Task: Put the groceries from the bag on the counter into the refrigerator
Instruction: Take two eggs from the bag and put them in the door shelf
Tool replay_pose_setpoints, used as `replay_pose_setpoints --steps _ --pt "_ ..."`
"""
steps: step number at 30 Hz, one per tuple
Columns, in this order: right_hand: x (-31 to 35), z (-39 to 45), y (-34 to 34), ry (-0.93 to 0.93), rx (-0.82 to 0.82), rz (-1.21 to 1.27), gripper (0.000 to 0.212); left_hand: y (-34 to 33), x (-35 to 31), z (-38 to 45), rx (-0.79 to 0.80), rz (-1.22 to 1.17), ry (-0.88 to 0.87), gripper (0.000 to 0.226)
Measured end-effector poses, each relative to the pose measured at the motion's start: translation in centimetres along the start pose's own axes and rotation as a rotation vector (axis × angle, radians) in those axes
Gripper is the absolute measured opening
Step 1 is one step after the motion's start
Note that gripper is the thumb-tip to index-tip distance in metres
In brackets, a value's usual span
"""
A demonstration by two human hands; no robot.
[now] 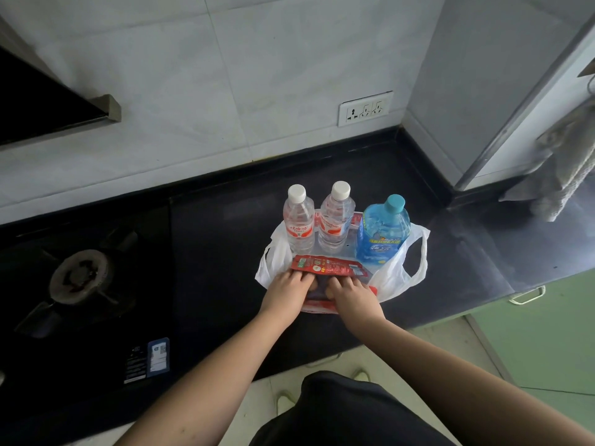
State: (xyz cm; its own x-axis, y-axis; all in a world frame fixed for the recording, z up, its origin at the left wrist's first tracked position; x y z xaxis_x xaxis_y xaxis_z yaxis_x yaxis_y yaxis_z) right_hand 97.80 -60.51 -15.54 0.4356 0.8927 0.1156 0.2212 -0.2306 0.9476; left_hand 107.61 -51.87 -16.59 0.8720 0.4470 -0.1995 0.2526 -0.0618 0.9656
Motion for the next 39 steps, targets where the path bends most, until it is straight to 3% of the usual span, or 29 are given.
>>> replay_pose_setpoints --steps 4,10,14,24,27,35,39 --pt "-0.2 0.1 -0.3 0.018 0.04 -0.063 0.038 -0.4 0.0 0.2 0.026 0.038 0.003 0.043" --pt "-0.4 0.2 -0.1 0.035 0.067 -0.036 0.031 -0.7 0.1 0.0 0.04 0.005 -0.012 0.027" --pt "-0.6 0.1 -0.2 0.04 0.079 0.02 0.028 -0.2 0.0 -0.7 -0.024 -0.013 -0.067 0.031" --pt "-1.1 -2.4 1.2 0.142 -0.1 0.2 0.047 1.8 0.9 -4.0 -0.162 -0.281 -0.051 0.045" --pt "-1.0 -3.4 2.3 0.084 -0.145 0.324 0.043 2.6 1.3 -5.5 -0.186 -0.425 0.023 0.045" --pt "-0.3 -4.8 2.9 -0.163 -0.032 0.776 0.039 4.7 3.9 -10.4 -0.247 -0.946 0.36 0.044" --pt "1.4 -5.3 4.1 -0.184 0.007 0.949 0.044 5.1 4.9 -12.5 -0.27 -1.362 0.482 0.054"
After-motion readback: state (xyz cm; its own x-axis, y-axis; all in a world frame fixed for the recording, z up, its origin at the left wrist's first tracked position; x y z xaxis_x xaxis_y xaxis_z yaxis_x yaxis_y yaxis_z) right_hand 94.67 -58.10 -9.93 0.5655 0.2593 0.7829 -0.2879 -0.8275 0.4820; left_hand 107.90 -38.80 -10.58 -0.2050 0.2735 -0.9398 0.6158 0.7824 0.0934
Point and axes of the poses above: each hand's wrist, its own z-axis towards the middle knuckle, its own y-axis out of the back of the hand, x = y × z, the point moved 6 cm from there along z, towards the middle knuckle, and after that the axes turned 5 degrees about -z, right-handed, at the moved point
